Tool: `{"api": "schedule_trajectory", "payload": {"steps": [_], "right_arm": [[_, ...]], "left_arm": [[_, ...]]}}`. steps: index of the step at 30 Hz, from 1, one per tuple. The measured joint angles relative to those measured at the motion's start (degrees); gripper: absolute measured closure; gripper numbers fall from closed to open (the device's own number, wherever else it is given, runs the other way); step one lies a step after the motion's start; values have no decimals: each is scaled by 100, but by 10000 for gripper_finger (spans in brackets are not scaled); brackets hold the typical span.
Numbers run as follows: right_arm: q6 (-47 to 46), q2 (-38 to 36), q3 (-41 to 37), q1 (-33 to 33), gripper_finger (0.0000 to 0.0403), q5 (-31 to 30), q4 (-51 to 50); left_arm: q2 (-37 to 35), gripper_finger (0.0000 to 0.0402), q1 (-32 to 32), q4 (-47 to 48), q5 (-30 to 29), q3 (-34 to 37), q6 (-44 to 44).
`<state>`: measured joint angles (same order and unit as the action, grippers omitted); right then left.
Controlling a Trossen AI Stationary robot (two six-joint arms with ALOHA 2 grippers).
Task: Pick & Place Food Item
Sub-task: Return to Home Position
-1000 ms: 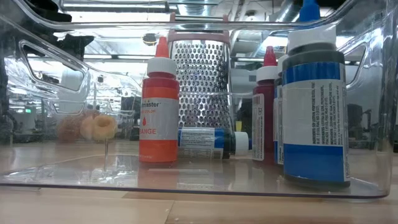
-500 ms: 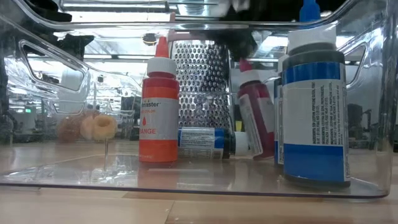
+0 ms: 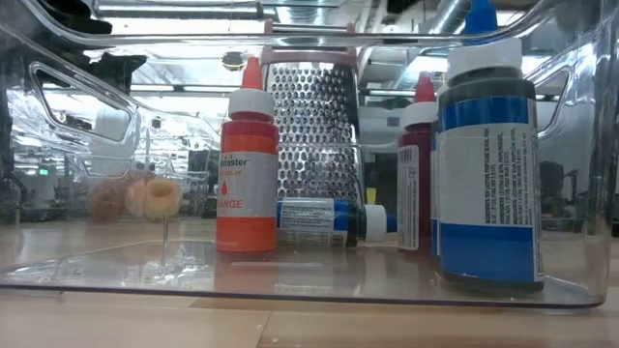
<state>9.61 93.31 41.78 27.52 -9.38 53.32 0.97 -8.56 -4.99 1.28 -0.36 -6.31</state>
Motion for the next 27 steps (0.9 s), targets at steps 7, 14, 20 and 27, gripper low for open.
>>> {"api": "schedule_trajectory", "payload": {"steps": [7,14,20,27], "right_arm": [[-1127,-703,-1072,-224,168,759,401],[-1226,-2347,-1902,-250,168,933,-612],[-1276,-3474,-2575,-289,168,585,-1392],[-1614,-4355,-3558,-660,168,529,-1454]], "left_arm": [[1,169,0,1,0,0,0],[131,169,0,-63,0,0,0],[223,169,0,-33,0,0,0],[240,169,0,-52,0,0,0]]}}
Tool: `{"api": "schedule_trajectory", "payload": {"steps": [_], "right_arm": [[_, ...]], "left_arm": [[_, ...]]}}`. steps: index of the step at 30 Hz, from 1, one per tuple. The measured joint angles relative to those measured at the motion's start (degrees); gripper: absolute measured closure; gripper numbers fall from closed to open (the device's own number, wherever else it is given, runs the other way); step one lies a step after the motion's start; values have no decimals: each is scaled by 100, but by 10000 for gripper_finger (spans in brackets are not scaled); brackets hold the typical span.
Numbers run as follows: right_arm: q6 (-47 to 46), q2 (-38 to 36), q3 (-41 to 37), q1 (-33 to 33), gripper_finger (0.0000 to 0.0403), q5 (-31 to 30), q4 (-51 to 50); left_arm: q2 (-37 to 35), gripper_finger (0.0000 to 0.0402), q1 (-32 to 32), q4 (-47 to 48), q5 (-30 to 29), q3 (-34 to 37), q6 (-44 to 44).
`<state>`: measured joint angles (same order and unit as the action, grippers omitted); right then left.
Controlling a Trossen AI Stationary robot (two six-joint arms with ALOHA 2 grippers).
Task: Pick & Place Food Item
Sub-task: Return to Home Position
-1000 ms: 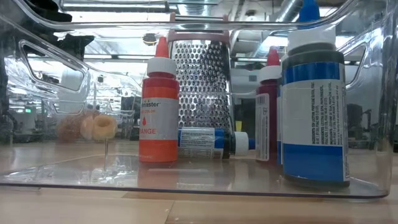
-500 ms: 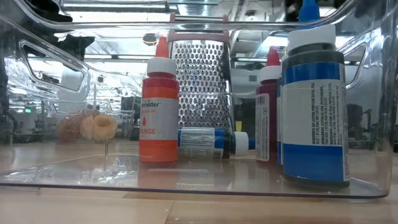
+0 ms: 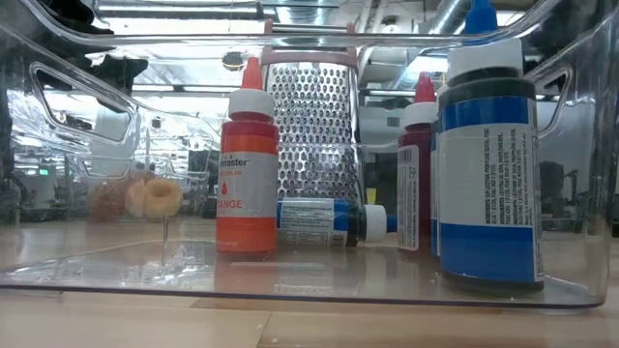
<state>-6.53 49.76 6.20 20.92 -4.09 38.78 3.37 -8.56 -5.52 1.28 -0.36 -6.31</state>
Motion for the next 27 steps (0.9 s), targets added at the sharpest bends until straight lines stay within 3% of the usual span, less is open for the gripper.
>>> {"api": "schedule_trajectory", "payload": {"steps": [6,11,25,27], "right_arm": [[-222,-709,-568,-128,168,280,-30],[-216,-1302,-575,-160,168,287,-602],[203,-4035,-578,-619,168,282,-3785],[573,-4326,-578,-758,168,427,-3786]], "left_arm": [[16,169,0,-37,0,0,0],[16,169,0,-52,0,0,0],[16,169,0,-54,0,0,0],[16,169,0,-53,0,0,0]]}}
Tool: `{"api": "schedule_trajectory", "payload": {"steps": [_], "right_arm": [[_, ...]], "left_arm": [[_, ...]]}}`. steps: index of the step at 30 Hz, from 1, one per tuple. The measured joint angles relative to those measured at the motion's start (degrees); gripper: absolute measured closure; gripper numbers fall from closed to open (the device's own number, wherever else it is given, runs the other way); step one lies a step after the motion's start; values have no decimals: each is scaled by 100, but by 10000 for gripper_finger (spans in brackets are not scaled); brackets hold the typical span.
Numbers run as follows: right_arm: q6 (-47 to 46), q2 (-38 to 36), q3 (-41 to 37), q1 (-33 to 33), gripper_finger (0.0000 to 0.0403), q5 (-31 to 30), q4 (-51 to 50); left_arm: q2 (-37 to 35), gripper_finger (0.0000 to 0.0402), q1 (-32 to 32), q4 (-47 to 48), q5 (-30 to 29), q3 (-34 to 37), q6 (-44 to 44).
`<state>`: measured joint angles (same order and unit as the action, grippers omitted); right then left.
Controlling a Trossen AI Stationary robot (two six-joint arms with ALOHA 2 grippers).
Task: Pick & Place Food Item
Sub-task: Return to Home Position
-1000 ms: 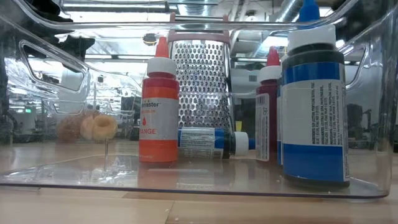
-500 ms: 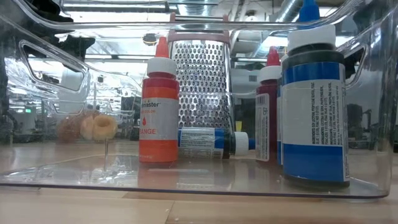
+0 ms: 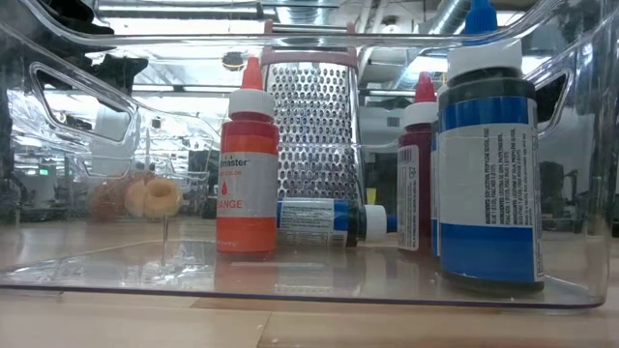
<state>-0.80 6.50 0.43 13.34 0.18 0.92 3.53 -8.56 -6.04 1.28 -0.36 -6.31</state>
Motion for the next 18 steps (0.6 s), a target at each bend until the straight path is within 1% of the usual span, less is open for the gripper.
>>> {"api": "schedule_trajectory", "payload": {"steps": [3,6,8,12,15,18], "right_arm": [[481,-201,0,-174,168,-3,-23],[763,-292,0,-501,168,-31,-21],[731,-323,0,-821,168,-30,-19],[363,-206,0,-1379,168,3,-25],[314,-115,-2,-1600,168,128,-19],[230,-118,-2,-1652,168,161,-12]], "left_arm": [[0,169,0,-8,0,0,0],[2,169,0,-15,0,0,-1],[0,169,0,-17,0,0,0],[0,169,0,-47,0,0,-1],[2,169,0,-46,0,0,0],[2,169,0,-46,0,0,0]]}}
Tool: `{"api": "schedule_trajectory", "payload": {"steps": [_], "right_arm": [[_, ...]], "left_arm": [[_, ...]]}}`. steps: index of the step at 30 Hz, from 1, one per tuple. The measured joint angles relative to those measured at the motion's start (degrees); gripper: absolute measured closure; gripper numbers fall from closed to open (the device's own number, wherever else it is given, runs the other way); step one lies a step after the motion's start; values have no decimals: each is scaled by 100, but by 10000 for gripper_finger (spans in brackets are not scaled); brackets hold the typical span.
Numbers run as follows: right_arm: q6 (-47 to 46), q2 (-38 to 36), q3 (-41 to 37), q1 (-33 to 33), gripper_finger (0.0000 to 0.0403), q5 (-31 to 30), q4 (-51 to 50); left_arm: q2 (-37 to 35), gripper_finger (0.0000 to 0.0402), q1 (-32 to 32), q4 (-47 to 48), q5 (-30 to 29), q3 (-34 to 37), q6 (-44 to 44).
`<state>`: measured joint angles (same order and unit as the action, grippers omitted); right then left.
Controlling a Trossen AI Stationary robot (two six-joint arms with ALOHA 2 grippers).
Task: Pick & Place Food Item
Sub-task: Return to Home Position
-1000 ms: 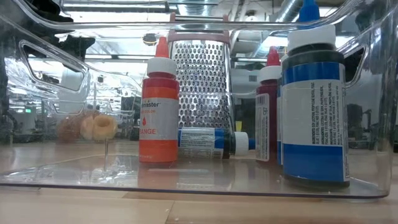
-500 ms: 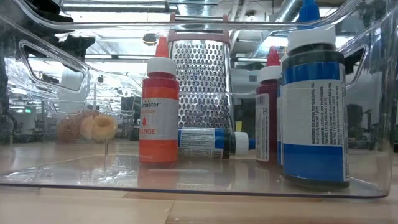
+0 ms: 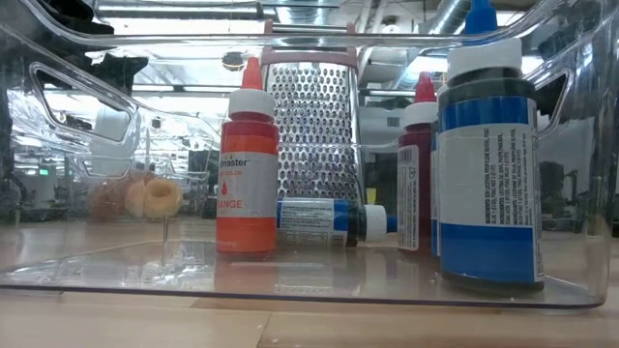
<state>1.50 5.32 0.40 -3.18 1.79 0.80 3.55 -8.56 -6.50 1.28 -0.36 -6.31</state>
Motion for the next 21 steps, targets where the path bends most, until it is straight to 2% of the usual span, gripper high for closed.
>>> {"api": "schedule_trajectory", "payload": {"steps": [21], "right_arm": [[-2,24,-2,15,168,-27,0]], "left_arm": [[-1,169,0,2,0,0,0]]}}
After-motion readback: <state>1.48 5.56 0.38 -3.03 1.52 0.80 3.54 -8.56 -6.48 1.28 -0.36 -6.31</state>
